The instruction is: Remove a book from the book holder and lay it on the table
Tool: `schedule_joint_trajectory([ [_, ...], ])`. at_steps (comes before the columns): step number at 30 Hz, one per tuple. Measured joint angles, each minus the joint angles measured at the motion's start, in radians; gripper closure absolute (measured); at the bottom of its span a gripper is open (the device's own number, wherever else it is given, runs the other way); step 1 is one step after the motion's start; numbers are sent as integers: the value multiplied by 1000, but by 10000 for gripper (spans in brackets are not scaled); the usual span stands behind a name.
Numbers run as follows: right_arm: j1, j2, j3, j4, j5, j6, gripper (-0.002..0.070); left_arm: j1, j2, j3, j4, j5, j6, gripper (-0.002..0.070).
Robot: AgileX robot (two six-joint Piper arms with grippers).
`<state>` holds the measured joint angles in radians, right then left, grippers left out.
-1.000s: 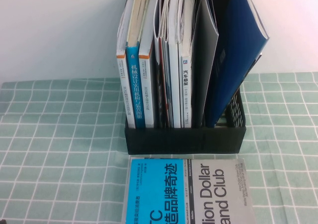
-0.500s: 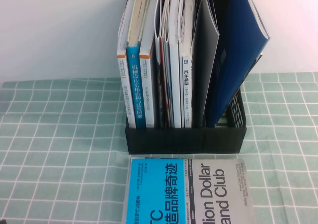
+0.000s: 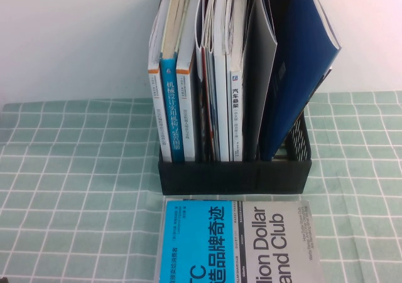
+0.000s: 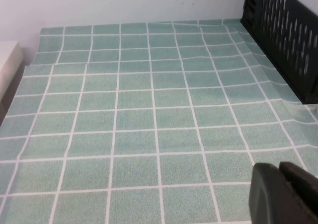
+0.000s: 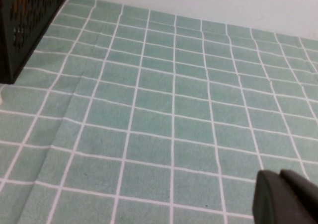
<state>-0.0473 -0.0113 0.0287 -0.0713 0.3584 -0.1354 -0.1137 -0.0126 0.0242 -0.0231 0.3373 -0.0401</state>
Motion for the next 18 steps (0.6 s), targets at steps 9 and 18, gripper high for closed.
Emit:
schedule_joint_trajectory([
  [9,0,0,0,0,2,3,678,0,0,-2,0,4,0,677],
  [18,-12,0,0,0,4,3,678,0,0,-2,0,4,0,677],
])
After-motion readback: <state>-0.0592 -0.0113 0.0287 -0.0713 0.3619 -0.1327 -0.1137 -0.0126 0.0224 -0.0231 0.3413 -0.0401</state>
